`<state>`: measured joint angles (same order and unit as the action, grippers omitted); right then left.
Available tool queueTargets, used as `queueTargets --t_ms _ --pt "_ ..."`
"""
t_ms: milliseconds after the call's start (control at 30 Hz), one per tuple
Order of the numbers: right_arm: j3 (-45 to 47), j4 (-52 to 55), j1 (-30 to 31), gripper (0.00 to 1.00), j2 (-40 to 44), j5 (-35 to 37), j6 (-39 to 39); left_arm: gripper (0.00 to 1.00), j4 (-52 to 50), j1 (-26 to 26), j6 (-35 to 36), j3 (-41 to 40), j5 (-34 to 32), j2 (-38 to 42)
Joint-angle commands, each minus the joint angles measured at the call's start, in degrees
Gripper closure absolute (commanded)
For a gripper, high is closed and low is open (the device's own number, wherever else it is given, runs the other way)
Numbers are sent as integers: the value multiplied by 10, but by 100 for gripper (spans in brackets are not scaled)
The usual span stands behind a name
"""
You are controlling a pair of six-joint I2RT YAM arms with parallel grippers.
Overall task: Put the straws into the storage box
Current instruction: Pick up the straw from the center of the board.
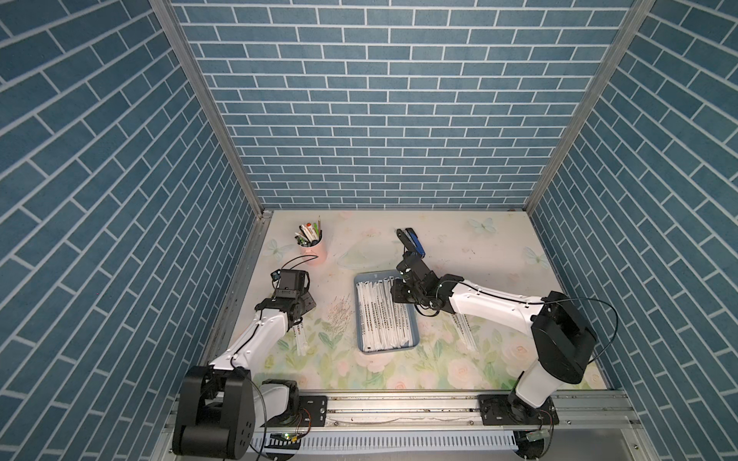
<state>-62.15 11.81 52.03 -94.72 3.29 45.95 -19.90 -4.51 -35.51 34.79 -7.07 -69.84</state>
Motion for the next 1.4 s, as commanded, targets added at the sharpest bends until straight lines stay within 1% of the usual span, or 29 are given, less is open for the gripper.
queueTargets --t_ms 0,267,500,900,1100,1367 --pt "31 -22 -10 76 32 11 -24 68 -22 5 21 19 1 -20" --pt "71 -49 -19 76 53 5 -22 67 -30 5 40 26 -9 -65" --pt "79 -53 -25 76 57 0 -22 66 -26 5 48 27 -18 -87" --pt "81 -56 -27 76 58 1 -20 67 -10 5 56 23 -10 -118" --pt "83 -57 -27 76 62 2 -18 71 -8 4 59 24 -9 -129" --pt "86 -56 -28 76 70 10 -14 85 -8 -9 53 21 -1 -137"
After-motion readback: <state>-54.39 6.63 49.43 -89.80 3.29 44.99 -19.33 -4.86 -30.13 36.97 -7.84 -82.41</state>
